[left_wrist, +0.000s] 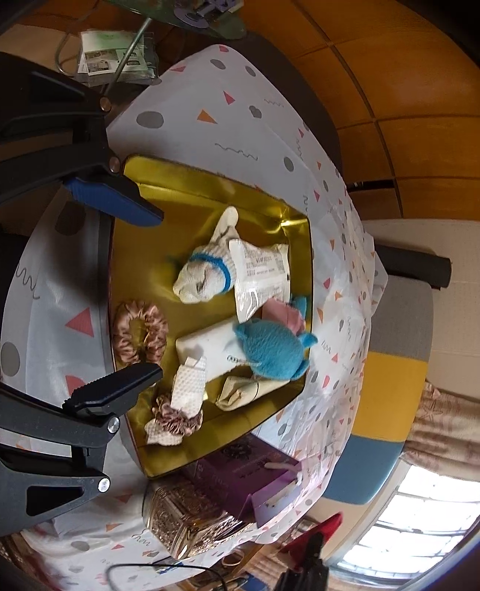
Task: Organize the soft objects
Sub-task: 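Carry the red Hello Kitty sock into the gold tray and open the right gripper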
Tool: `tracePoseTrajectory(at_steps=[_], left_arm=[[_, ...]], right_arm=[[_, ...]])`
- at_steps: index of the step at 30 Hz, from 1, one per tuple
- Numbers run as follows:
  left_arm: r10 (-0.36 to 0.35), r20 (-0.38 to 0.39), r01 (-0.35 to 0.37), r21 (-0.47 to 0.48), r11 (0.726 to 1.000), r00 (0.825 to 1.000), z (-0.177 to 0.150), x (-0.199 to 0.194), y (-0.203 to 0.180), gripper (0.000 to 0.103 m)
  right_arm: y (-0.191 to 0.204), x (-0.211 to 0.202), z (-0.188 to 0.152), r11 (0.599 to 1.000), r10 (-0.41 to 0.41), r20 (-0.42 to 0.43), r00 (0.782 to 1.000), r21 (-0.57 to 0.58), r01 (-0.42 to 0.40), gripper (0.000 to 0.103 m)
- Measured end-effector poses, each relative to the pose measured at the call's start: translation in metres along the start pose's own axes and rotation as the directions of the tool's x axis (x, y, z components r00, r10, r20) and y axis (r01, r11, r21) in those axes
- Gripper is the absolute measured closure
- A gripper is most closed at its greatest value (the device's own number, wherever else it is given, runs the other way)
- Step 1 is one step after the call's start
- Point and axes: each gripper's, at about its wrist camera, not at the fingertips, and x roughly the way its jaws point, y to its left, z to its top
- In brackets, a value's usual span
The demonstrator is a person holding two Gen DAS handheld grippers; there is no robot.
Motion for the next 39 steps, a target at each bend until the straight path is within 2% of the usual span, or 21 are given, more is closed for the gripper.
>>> tracePoseTrajectory(at_steps=[2, 5, 8, 11, 17, 21, 23, 28, 34, 39], left_arm=[[0.015, 0.004, -0.015, -0.013, 1.000, 1.000, 0.001, -0.001, 0.005, 0.026], [0.030, 0.013, -0.030, -0.032, 0.999, 0.999, 0.002, -0.004, 0.013, 0.026], [0.047, 0.020, -0.046, -0.036, 0.998, 0.999, 0.004, -0.006, 0.018, 0.026], [0.061, 0.024, -0.060, -0.045, 0.997, 0.998, 0.005, -0.007, 0.022, 0.026], [0.078, 0.030, -0.077, -0.042, 0.996, 0.997, 0.003, -0.008, 0.026, 0.025], [0.076, 0.028, -0.075, -0.048, 0.996, 0.997, 0.003, -0.007, 0.027, 0.025], [0.077, 0.029, -0.076, -0.048, 0.996, 0.997, 0.003, -0.007, 0.027, 0.025], [0.073, 0.034, -0.071, -0.041, 0.997, 0.997, 0.003, -0.008, 0.025, 0.025], [0.070, 0.044, -0.069, -0.026, 0.997, 0.997, 0.003, -0.013, 0.018, 0.025], [0.063, 0.054, -0.063, -0.004, 0.998, 0.997, 0.004, -0.017, 0.011, 0.025]], right_arm=[[0.037, 0.006, -0.009, 0.995, 0.081, -0.034, 0.996, -0.062, -0.083, 0.084], [0.084, 0.022, -0.029, 0.977, 0.158, -0.103, 0.982, -0.131, -0.170, 0.084], [0.126, 0.050, -0.056, 0.955, 0.214, -0.191, 0.958, -0.166, -0.247, 0.084], [0.151, 0.078, -0.083, 0.943, 0.251, -0.269, 0.930, -0.152, -0.298, 0.084], [0.174, 0.115, -0.118, 0.941, 0.252, -0.355, 0.900, -0.127, -0.313, 0.080], [0.172, 0.123, -0.128, 0.944, 0.257, -0.387, 0.885, -0.097, -0.316, 0.070], [0.167, 0.119, -0.126, 0.944, 0.268, -0.379, 0.886, -0.082, -0.320, 0.063], [0.158, 0.107, -0.122, 0.949, 0.269, -0.346, 0.899, -0.067, -0.309, 0.062], [0.150, 0.079, -0.115, 0.959, 0.203, -0.270, 0.941, -0.140, -0.247, 0.062], [0.138, 0.050, -0.110, 0.957, 0.167, -0.193, 0.967, -0.206, -0.207, 0.062]])
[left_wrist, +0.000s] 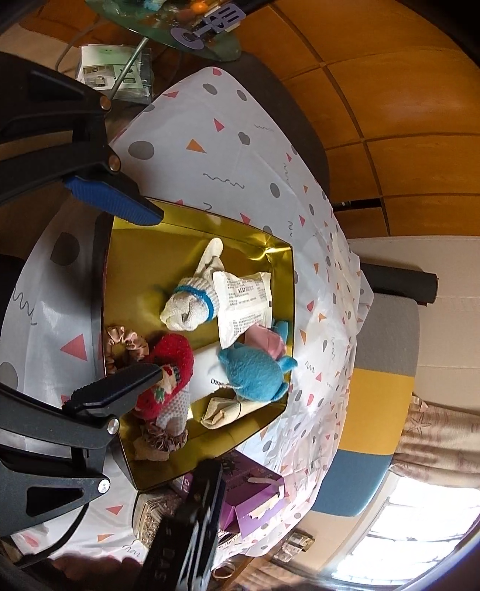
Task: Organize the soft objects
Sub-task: 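Carry the red Hello Kitty sock into the gold tray and open the right gripper, then move both grippers toward the pink towel roll and blue tissue pack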
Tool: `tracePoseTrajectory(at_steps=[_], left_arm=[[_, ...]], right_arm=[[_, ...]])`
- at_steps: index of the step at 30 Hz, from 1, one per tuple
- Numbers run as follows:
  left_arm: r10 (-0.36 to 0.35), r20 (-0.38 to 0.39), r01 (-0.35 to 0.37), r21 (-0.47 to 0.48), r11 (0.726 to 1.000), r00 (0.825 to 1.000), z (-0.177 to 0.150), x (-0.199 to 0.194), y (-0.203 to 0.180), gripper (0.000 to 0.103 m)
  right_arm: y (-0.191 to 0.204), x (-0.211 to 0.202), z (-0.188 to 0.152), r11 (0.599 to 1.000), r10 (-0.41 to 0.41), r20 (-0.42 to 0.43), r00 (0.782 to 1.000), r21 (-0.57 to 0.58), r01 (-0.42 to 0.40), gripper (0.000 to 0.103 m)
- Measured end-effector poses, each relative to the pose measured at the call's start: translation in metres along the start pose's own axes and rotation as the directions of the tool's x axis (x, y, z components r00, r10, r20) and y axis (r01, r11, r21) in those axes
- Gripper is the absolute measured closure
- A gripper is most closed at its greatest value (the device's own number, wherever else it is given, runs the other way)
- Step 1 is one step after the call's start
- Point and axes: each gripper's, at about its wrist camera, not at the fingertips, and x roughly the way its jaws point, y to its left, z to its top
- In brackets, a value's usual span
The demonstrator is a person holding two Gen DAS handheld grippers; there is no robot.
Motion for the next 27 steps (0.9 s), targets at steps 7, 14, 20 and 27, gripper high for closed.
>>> tracePoseTrajectory(at_steps=[7, 14, 20, 27], left_arm=[[-0.021, 0.005, 0.021, 0.039, 0.999, 1.000, 0.001, -0.005, -0.013, 0.025], [-0.040, 0.009, 0.039, 0.080, 0.996, 0.999, 0.000, -0.010, -0.030, 0.025], [-0.062, 0.012, 0.060, 0.123, 0.991, 0.998, 0.000, -0.015, -0.047, 0.025], [-0.086, 0.015, 0.082, 0.173, 0.981, 0.996, 0.001, -0.022, -0.067, 0.025]], right_arm=[[-0.042, -0.049, -0.009, 0.997, -0.075, 0.083, 0.994, 0.025, 0.073, 0.062], [-0.111, -0.098, -0.026, 0.968, -0.228, 0.118, 0.967, 0.130, 0.213, 0.062], [-0.192, -0.137, -0.052, 0.888, -0.398, 0.093, 0.912, 0.288, 0.358, 0.062], [-0.302, -0.175, -0.103, 0.672, -0.611, -0.016, 0.791, 0.517, 0.530, 0.062]])
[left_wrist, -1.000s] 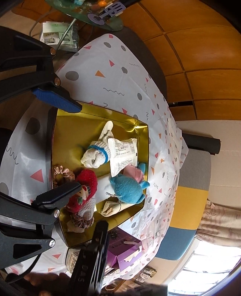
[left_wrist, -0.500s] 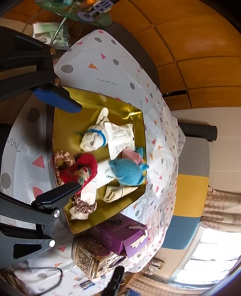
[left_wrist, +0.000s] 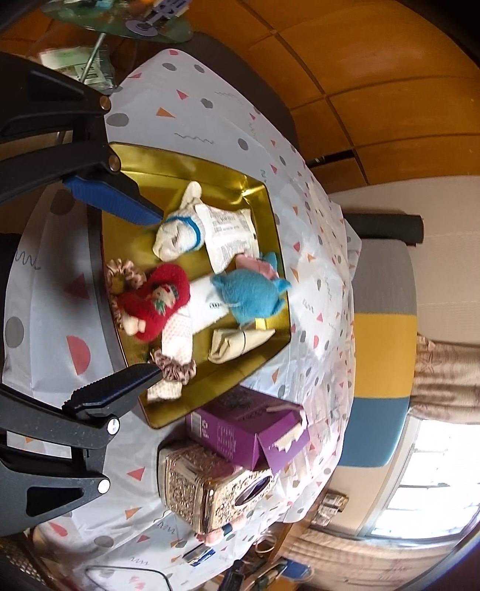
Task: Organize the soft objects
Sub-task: 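Move both grippers toward the pink towel roll and blue tissue pack, then grasp the pink towel roll with the left gripper while the right grasps the blue Tempo tissue pack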
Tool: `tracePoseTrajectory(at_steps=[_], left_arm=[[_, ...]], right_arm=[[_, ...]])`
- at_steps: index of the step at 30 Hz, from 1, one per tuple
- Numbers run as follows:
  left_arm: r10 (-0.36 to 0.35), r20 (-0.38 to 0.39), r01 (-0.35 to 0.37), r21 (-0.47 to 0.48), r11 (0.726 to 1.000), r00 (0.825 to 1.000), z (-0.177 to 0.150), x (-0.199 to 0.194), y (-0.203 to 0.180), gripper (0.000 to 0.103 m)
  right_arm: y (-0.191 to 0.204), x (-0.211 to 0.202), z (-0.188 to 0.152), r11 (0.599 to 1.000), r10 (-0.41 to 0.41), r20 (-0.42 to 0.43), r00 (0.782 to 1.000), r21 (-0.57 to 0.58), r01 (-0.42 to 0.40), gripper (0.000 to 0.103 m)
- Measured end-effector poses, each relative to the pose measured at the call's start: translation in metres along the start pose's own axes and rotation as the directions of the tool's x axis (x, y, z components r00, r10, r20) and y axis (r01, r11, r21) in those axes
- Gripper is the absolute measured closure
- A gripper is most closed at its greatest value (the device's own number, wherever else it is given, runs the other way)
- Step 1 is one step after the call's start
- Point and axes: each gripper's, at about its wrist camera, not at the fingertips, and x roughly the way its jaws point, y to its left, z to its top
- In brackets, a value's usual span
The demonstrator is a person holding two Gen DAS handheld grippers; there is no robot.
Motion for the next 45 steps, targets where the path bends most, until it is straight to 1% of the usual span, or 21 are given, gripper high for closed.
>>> tracePoseTrajectory(at_steps=[1, 3, 5, 7, 10, 11, 12, 15, 19, 21, 23, 27, 31, 35, 37, 38, 41, 42, 43, 44, 45], left_arm=[[-0.007, 0.002, 0.007, 0.008, 1.000, 1.000, 0.002, -0.001, -0.004, 0.025], [-0.017, 0.008, 0.017, 0.023, 1.000, 1.000, 0.004, -0.004, -0.011, 0.025], [-0.030, 0.020, 0.029, 0.040, 0.999, 0.999, 0.008, -0.008, -0.019, 0.025], [-0.047, 0.024, 0.046, 0.052, 0.998, 0.999, 0.011, -0.009, -0.026, 0.025], [-0.075, 0.032, 0.073, 0.080, 0.994, 0.997, 0.017, -0.012, -0.040, 0.025], [-0.083, 0.034, 0.080, 0.087, 0.993, 0.996, 0.019, -0.014, -0.045, 0.025], [-0.092, 0.036, 0.088, 0.095, 0.992, 0.995, 0.020, -0.014, -0.049, 0.025], [-0.114, 0.039, 0.109, 0.121, 0.987, 0.993, 0.024, -0.016, -0.063, 0.025], [-0.162, 0.031, 0.156, 0.149, 0.976, 0.986, 0.027, -0.018, -0.081, 0.025], [-0.199, 0.018, 0.193, 0.167, 0.967, 0.980, 0.030, -0.018, -0.092, 0.025], [-0.220, 0.020, 0.212, 0.200, 0.957, 0.975, 0.033, -0.021, -0.107, 0.025], [-0.301, 0.010, 0.289, 0.258, 0.922, 0.953, 0.043, -0.025, -0.138, 0.025], [-0.386, -0.015, 0.371, 0.317, 0.873, 0.922, 0.054, -0.029, -0.177, 0.025], [-0.452, -0.062, 0.443, 0.356, 0.823, 0.890, 0.062, -0.026, -0.224, 0.025], [-0.474, -0.092, 0.472, 0.370, 0.800, 0.876, 0.065, -0.022, -0.250, 0.025], [-0.489, -0.115, 0.495, 0.364, 0.789, 0.865, 0.067, -0.018, -0.262, 0.025], [-0.509, -0.180, 0.539, 0.335, 0.773, 0.842, 0.074, -0.002, -0.295, 0.025], [-0.509, -0.192, 0.544, 0.327, 0.773, 0.839, 0.076, 0.006, -0.308, 0.025], [-0.496, -0.196, 0.533, 0.322, 0.782, 0.846, 0.077, 0.013, -0.316, 0.025], [-0.485, -0.208, 0.528, 0.314, 0.789, 0.849, 0.079, 0.022, -0.328, 0.025], [-0.480, -0.235, 0.533, 0.302, 0.790, 0.845, 0.079, 0.033, -0.339, 0.025]], right_arm=[[-0.016, 0.006, -0.002, 0.998, -0.045, -0.003, 0.999, 0.035, 0.045, 0.062], [-0.052, 0.018, -0.010, 0.982, -0.127, -0.021, 0.992, 0.135, 0.129, 0.062], [-0.086, 0.027, -0.016, 0.943, -0.189, -0.102, 0.977, 0.258, 0.210, 0.062], [-0.111, 0.028, -0.020, 0.905, -0.155, -0.111, 0.982, 0.382, 0.186, 0.062], [-0.127, 0.031, -0.025, 0.873, -0.145, -0.144, 0.979, 0.447, 0.195, 0.062], [-0.129, 0.030, -0.027, 0.865, -0.122, -0.146, 0.982, 0.469, 0.178, 0.062], [-0.130, 0.031, -0.028, 0.863, -0.107, -0.151, 0.983, 0.476, 0.168, 0.062], [-0.126, 0.036, -0.030, 0.868, -0.107, -0.186, 0.977, 0.461, 0.183, 0.062], [-0.124, 0.039, -0.034, 0.862, -0.083, -0.194, 0.977, 0.477, 0.168, 0.062], [-0.126, 0.037, -0.035, 0.855, -0.077, -0.191, 0.979, 0.491, 0.164, 0.062], [-0.129, 0.035, -0.035, 0.847, -0.081, -0.189, 0.979, 0.504, 0.167, 0.062], [-0.138, 0.032, -0.038, 0.819, -0.083, -0.181, 0.980, 0.548, 0.170, 0.062], [-0.151, 0.029, -0.042, 0.775, -0.058, -0.172, 0.983, 0.614, 0.153, 0.062], [-0.162, 0.025, -0.046, 0.730, -0.027, -0.145, 0.989, 0.673, 0.119, 0.062], [-0.164, 0.025, -0.047, 0.718, -0.017, -0.142, 0.990, 0.687, 0.111, 0.062], [-0.165, 0.026, -0.048, 0.715, -0.009, -0.142, 0.990, 0.691, 0.106, 0.062], [-0.164, 0.026, -0.048, 0.710, 0.016, -0.133, 0.991, 0.699, 0.082, 0.062], [-0.164, 0.025, -0.047, 0.710, 0.020, -0.128, 0.992, 0.700, 0.076, 0.062], [-0.163, 0.025, -0.047, 0.709, 0.022, -0.125, 0.992, 0.701, 0.073, 0.062], [-0.164, 0.025, -0.047, 0.708, 0.025, -0.122, 0.992, 0.703, 0.069, 0.062], [-0.164, 0.025, -0.047, 0.704, 0.033, -0.118, 0.992, 0.708, 0.060, 0.062]])
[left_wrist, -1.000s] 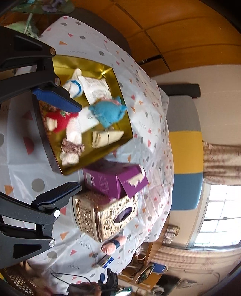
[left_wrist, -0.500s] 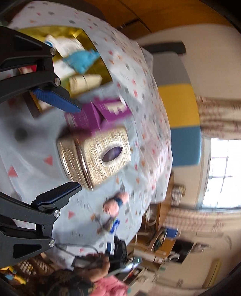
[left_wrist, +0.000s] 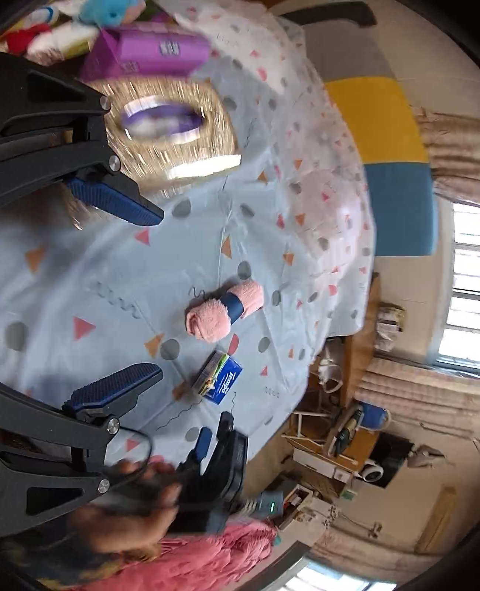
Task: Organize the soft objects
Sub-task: 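Grasp the pink towel roll with the left gripper while the right grasps the blue Tempo tissue pack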
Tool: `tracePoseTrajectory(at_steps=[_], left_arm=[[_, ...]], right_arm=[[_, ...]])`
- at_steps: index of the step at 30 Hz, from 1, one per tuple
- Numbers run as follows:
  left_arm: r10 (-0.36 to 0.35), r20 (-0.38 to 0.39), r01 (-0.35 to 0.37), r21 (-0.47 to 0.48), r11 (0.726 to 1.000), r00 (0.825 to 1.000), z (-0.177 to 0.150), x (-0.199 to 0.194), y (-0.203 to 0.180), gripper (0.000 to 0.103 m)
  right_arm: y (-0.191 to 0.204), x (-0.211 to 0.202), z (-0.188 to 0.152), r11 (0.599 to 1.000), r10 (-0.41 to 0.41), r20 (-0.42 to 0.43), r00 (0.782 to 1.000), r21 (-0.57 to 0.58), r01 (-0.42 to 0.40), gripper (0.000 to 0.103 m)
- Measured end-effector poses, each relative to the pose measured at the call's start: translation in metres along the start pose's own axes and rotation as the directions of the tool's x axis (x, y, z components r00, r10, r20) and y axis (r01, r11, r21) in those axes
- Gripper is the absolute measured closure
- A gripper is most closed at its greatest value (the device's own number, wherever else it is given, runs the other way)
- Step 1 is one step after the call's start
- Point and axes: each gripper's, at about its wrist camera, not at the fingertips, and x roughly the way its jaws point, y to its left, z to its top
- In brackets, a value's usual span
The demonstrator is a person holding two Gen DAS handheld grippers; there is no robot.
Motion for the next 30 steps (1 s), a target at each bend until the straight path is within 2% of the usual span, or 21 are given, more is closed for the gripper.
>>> tracePoseTrajectory(at_steps=[5, 8, 19, 21, 22, 23, 25, 27, 30], left_arm=[[-0.016, -0.113, 0.006, -0.083, 0.997, 0.994, 0.018, 0.067, -0.004, 0.025], [-0.008, -0.149, -0.008, -0.110, 0.994, 0.989, 0.030, 0.101, -0.006, 0.025], [0.036, -0.207, -0.054, -0.084, 0.995, 0.978, 0.070, 0.186, -0.023, 0.025], [0.066, -0.255, -0.087, -0.073, 0.994, 0.965, 0.071, 0.209, -0.020, 0.026], [0.059, -0.283, -0.088, -0.090, 0.992, 0.957, 0.068, 0.217, -0.015, 0.030], [0.071, -0.259, -0.095, -0.082, 0.992, 0.963, 0.066, 0.216, -0.015, 0.031], [0.107, -0.237, -0.120, -0.039, 0.992, 0.965, 0.061, 0.210, -0.017, 0.054], [0.106, -0.227, -0.117, -0.035, 0.993, 0.968, 0.057, 0.204, -0.015, 0.065], [0.101, -0.232, -0.110, -0.026, 0.994, 0.968, 0.049, 0.196, -0.011, 0.066]], right_arm=[[-0.003, 0.001, 0.001, 0.999, 0.028, -0.009, 1.000, 0.025, -0.028, 0.062], [-0.003, 0.002, 0.002, 0.998, 0.049, -0.019, 0.999, 0.033, -0.049, 0.061], [0.002, 0.001, 0.000, 0.996, 0.088, -0.029, 0.996, 0.024, -0.087, 0.061], [0.002, 0.001, 0.000, 0.996, 0.087, -0.025, 0.996, 0.025, -0.087, 0.061], [0.003, 0.001, 0.000, 0.996, 0.088, -0.027, 0.996, 0.025, -0.087, 0.061], [0.003, 0.002, 0.000, 0.995, 0.094, -0.034, 0.995, 0.028, -0.093, 0.061], [0.002, 0.003, -0.001, 0.995, 0.098, -0.042, 0.994, 0.036, -0.097, 0.061], [0.001, 0.003, 0.000, 0.994, 0.101, -0.041, 0.994, 0.039, -0.099, 0.061], [-0.001, 0.002, 0.000, 0.994, 0.103, -0.039, 0.994, 0.043, -0.101, 0.061]])
